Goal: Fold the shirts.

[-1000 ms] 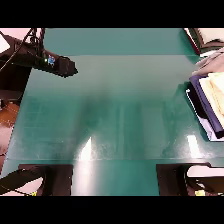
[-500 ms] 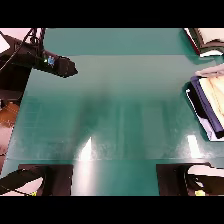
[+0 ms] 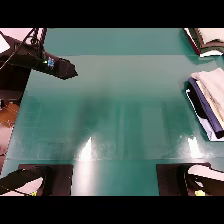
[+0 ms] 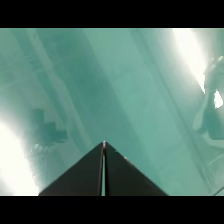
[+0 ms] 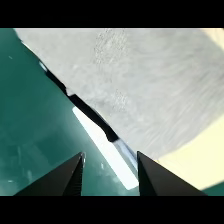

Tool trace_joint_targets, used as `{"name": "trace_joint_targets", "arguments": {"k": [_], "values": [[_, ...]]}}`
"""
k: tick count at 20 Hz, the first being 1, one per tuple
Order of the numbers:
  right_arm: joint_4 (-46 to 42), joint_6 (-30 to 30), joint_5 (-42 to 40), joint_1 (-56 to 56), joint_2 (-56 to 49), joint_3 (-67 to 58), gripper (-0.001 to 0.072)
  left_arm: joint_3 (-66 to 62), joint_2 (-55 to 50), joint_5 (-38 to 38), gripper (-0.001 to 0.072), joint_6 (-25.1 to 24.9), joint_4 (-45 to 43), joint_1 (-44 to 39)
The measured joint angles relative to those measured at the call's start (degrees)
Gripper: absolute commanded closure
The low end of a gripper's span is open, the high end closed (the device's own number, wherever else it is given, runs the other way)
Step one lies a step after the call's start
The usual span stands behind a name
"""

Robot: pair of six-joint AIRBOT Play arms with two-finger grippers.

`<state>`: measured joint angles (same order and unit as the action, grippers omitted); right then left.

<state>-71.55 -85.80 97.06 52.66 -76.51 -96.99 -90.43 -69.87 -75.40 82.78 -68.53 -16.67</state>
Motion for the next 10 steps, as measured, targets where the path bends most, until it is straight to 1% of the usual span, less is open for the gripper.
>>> {"name": "trace_joint_targets", "arguments": {"k": [2, 4, 8, 9, 10], "values": [[-2.6, -0.1, 0.2, 0.0, 1.4, 2.6, 0.0322, 0.0, 0.0, -0.3, 0.0682, -0.3, 0.0, 0.0], [-2.9, -0.2, 0.1, -0.1, 2.8, 4.7, 0.0323, 0.0, 0.0, -0.5, 0.0682, -0.5, 0.0, 0.0], [5.3, -0.3, -1.4, -4.5, 5.7, 7.9, 0.0326, 0.0, 0.0, -0.3, 0.0682, -0.6, 0.0, 0.0], [7.3, -0.3, -1.7, -6.8, 6.4, 8.5, 0.0355, 0.0, 0.0, -0.7, 0.0682, -0.6, 0.0, 0.0], [8.8, -0.3, -2.1, -9.2, 7.0, 8.9, 0.0432, 0.0, 0.0, -1.0, 0.0682, -0.6, 0.0, 0.0]]}}
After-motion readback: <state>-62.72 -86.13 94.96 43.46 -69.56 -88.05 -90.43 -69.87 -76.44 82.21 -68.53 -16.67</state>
